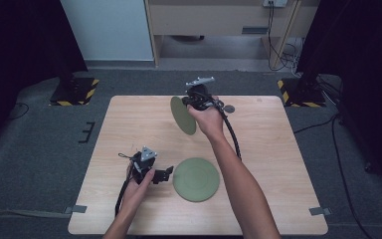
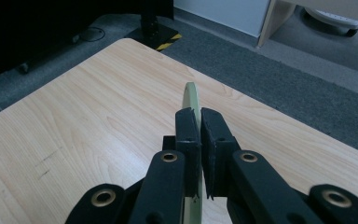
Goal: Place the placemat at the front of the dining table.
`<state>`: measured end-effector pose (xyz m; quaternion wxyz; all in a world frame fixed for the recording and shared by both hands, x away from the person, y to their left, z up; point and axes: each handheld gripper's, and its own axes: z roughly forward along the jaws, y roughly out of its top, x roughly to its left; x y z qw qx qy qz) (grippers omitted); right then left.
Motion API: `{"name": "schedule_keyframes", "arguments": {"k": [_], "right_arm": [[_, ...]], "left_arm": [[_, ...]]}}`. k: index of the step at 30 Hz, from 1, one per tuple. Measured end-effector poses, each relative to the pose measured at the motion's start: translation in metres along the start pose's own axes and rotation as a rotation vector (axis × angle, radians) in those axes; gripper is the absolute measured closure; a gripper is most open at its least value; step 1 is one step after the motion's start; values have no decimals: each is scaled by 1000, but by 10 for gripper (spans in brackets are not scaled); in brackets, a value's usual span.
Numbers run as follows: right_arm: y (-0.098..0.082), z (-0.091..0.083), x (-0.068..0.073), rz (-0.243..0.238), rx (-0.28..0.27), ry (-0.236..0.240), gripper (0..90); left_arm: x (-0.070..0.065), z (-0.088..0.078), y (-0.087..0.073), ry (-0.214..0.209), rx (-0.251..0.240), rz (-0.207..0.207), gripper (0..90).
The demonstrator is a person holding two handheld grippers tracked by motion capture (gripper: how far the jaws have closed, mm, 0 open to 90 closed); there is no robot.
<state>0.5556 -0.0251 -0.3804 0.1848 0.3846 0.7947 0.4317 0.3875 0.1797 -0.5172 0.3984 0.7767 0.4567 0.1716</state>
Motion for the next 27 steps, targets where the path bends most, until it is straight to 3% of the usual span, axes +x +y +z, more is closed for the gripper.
{"name": "schedule_keyframes", "arguments": {"k": [7,14,27], "right_arm": [[1,9,-2,15,-5,-18,867],[-5,16,-18,40,9,-43,867],[-11,9,-39,87,3,-63,866]], "left_arm": [[0,0,-1,-1,0,-4,36],[2,0,-2,0,0,-9,36],[5,0,-3,2,3,-19,37]]}}
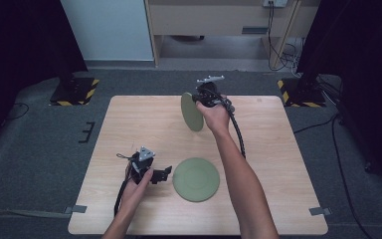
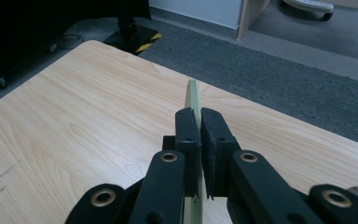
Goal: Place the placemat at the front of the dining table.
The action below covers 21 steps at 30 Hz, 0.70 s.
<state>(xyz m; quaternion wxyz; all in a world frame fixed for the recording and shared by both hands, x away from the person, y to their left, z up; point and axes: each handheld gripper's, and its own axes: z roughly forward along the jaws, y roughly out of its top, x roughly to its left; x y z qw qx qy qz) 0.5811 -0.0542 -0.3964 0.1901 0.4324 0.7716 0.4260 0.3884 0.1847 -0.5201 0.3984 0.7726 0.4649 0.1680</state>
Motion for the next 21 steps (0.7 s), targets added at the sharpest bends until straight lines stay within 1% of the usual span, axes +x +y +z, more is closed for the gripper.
{"name": "schedule_keyframes", "arguments": {"k": [6,10,14,21], "right_arm": [[-3,-2,-8,17,-2,-12,866],[-6,-5,-17,27,6,-34,866],[-13,-7,-27,51,4,-46,866],[-25,-10,-45,63,28,-73,866]], "left_arm": [[0,0,0,-2,-3,-2,37],[2,-1,0,1,-6,-8,37],[2,0,0,3,0,-3,37],[3,1,0,7,1,-12,37]]}}
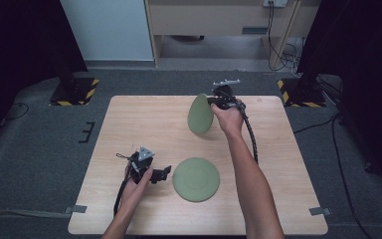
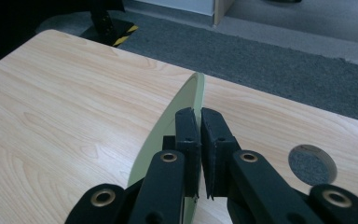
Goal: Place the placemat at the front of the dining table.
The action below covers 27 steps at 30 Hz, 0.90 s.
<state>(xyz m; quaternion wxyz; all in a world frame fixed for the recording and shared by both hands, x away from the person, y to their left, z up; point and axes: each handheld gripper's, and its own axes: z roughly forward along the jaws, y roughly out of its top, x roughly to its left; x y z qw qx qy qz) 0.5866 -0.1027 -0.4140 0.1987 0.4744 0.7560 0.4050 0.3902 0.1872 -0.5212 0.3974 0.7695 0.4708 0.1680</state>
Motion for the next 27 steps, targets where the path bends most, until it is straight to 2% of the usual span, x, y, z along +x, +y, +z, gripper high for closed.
{"name": "schedule_keyframes", "arguments": {"k": [9,19,27], "right_arm": [[-14,5,-17,42,20,-12,865],[-45,18,-46,112,62,-34,864],[-65,26,-50,137,112,-36,864]], "left_arm": [[3,0,-1,4,-3,-10,37],[3,4,-4,5,21,-7,37],[1,6,-5,6,25,-3,37]]}}
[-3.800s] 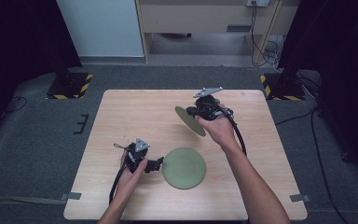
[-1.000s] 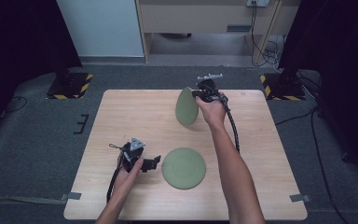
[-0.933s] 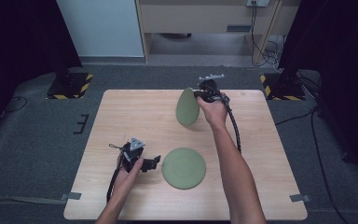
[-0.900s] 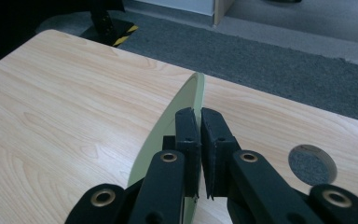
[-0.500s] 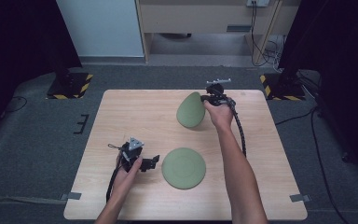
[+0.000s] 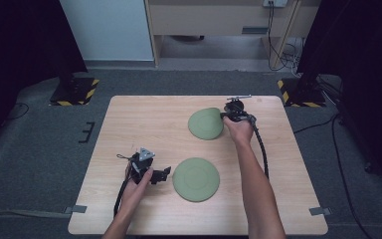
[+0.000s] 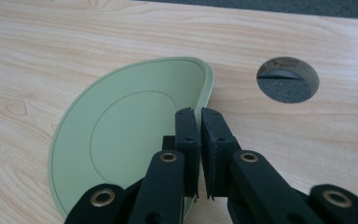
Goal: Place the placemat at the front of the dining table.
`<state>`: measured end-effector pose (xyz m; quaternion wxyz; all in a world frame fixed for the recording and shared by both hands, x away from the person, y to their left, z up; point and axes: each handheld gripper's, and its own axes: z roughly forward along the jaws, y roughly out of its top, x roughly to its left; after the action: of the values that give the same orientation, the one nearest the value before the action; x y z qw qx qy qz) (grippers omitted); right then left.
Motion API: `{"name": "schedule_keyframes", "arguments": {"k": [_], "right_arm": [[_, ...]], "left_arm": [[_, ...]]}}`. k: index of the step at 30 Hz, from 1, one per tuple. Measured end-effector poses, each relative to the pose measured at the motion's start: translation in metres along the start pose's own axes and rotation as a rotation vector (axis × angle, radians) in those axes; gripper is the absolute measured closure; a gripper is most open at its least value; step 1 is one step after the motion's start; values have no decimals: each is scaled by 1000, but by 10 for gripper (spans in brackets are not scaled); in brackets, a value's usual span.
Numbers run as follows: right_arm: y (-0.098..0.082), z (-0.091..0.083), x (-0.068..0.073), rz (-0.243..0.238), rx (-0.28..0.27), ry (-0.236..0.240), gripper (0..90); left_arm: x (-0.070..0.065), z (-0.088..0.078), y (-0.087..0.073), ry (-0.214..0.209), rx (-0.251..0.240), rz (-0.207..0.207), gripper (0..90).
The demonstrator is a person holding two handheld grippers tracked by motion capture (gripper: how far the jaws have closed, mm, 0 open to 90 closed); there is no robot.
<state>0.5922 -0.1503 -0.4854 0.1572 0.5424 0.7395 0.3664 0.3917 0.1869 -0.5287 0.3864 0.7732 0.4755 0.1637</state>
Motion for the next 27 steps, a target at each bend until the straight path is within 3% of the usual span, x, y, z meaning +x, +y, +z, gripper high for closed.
{"name": "schedule_keyframes", "arguments": {"k": [8,9,10,17,27], "right_arm": [[-11,0,-8,22,-10,-26,808],[-13,0,-11,58,-18,-11,715],[-13,1,-12,70,-20,-12,684],[-12,-14,-22,51,-81,-41,604],[-7,-38,-27,36,-108,-63,272]], "left_arm": [[1,-4,0,1,-10,-4,37],[1,-4,0,0,-11,-5,37],[1,-4,0,1,-11,-5,37],[3,-4,0,2,-10,-10,37],[9,-6,0,11,-11,-26,37]]}}
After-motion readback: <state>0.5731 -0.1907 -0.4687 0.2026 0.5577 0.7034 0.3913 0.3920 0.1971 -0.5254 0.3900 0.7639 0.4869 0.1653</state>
